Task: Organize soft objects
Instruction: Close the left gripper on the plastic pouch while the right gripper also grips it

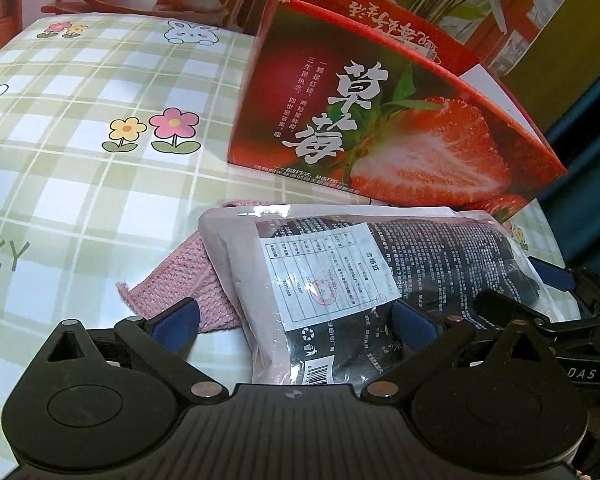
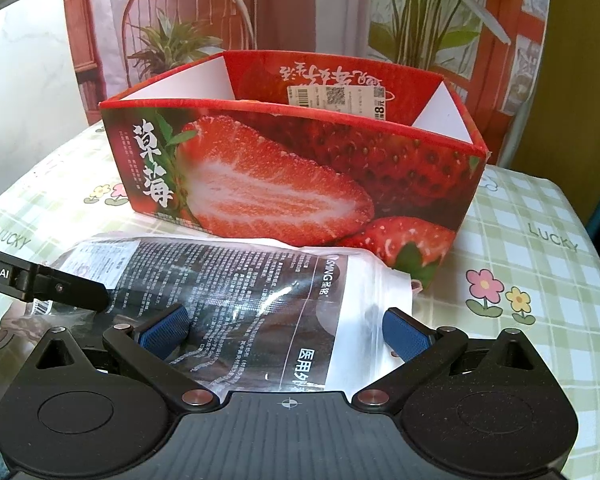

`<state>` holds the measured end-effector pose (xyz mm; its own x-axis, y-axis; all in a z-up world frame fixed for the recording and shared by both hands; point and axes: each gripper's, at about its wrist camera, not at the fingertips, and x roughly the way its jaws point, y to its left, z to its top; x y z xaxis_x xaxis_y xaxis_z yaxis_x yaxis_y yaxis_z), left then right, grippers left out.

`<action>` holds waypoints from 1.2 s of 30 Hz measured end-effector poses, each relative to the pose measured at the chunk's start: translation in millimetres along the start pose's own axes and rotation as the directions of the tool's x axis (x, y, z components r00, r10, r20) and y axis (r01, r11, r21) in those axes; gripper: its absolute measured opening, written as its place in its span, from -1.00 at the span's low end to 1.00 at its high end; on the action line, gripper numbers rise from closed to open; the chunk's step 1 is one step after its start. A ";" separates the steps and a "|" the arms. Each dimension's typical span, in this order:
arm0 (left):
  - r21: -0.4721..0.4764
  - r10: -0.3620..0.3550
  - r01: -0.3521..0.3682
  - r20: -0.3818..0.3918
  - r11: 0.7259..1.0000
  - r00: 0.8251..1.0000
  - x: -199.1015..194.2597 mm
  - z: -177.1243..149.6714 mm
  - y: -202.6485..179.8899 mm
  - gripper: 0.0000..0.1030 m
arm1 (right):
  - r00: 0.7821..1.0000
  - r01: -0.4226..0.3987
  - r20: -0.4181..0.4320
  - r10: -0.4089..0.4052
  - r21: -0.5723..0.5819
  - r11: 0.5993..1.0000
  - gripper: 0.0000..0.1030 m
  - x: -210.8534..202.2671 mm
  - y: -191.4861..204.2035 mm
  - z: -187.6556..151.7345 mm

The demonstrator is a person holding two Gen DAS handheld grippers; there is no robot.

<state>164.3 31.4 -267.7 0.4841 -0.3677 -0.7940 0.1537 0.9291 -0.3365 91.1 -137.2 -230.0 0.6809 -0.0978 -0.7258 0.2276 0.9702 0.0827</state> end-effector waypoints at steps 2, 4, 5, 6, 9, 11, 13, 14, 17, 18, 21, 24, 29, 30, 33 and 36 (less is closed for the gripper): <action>-0.001 -0.004 0.004 0.002 1.000 1.000 -0.3 -0.3 1.2 1.00 | 1.000 -0.007 -0.001 0.007 0.002 1.000 0.98 0.1 -0.2 -0.4; -0.002 -0.010 0.010 0.000 1.000 1.000 -0.7 0.3 1.9 1.00 | 1.000 -0.018 -0.003 0.018 0.005 1.000 0.98 0.2 -0.2 -0.6; -0.003 -0.014 0.014 -0.003 1.000 1.000 -1.2 0.8 2.4 1.00 | 1.000 -0.024 -0.005 0.024 0.007 1.000 0.98 0.5 -0.5 -0.6; 0.000 -0.018 0.018 -0.008 1.000 1.000 -1.9 1.7 3.2 0.99 | 1.000 -0.031 -0.006 0.031 0.010 0.999 0.98 0.6 -0.7 -0.7; 0.021 -0.020 0.019 0.016 1.000 1.000 -11.9 5.3 1.9 0.72 | 0.998 -0.056 -0.011 0.056 0.015 0.998 0.95 0.0 -1.8 -0.2; 0.050 -0.011 0.009 0.033 0.999 0.999 -19.9 8.2 -0.7 0.63 | 0.997 -0.073 -0.017 0.073 0.015 0.997 0.91 -0.4 -2.4 1.3; 0.070 -0.020 0.017 0.051 0.997 0.998 -28.0 10.6 -1.6 0.51 | 0.995 -0.093 -0.027 0.094 0.017 0.996 0.88 0.1 -3.4 3.0; 0.074 -0.034 0.030 0.056 0.997 0.998 -31.3 11.7 -1.2 0.50 | 0.995 -0.099 -0.031 0.100 0.015 0.995 0.88 0.4 -3.2 4.0; 0.062 -0.059 0.056 0.040 0.996 0.997 -31.9 13.5 2.2 0.50 | 0.992 -0.116 -0.041 0.116 0.003 0.993 0.86 0.9 -3.1 6.4; 0.045 -0.054 0.053 0.029 0.998 0.998 -29.5 13.2 4.8 0.50 | 0.992 -0.122 -0.045 0.122 0.000 0.993 0.86 0.9 -3.8 7.2; -0.021 -0.044 0.044 0.011 0.999 0.999 -24.4 10.8 15.4 0.50 | 0.989 -0.134 -0.057 0.133 -0.003 0.991 0.85 1.4 -6.7 9.6; -0.047 -0.069 0.070 0.007 0.996 0.998 -24.1 11.6 21.2 0.50 | 0.987 -0.147 -0.069 0.146 -0.001 0.989 0.80 1.1 -10.1 12.3; -0.041 -0.097 0.096 -0.002 0.995 0.995 -17.7 15.2 18.4 0.50 | 0.980 -0.177 -0.093 0.177 0.012 0.984 0.66 2.8 -16.6 20.3; -0.041 -0.103 0.103 0.000 0.994 0.995 -18.3 15.7 18.2 0.50 | 0.978 -0.184 -0.095 0.185 0.019 0.983 0.64 3.2 -17.4 20.7; -0.049 -0.130 0.131 0.022 0.990 0.991 -22.4 16.5 18.9 0.50 | 0.976 -0.194 -0.093 0.197 0.036 0.980 0.58 3.1 -19.2 18.0; -0.057 -0.142 0.144 0.048 0.988 0.989 -28.2 16.9 18.0 0.50 | 0.975 -0.201 -0.081 0.205 0.057 0.978 0.46 -1.1 -21.3 17.9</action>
<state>168.0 59.2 -242.8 0.4981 -0.4931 -0.7132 0.1722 0.8624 -0.4760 98.0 -161.7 -218.7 0.6541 0.1217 -0.7466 0.1256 0.9558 0.2659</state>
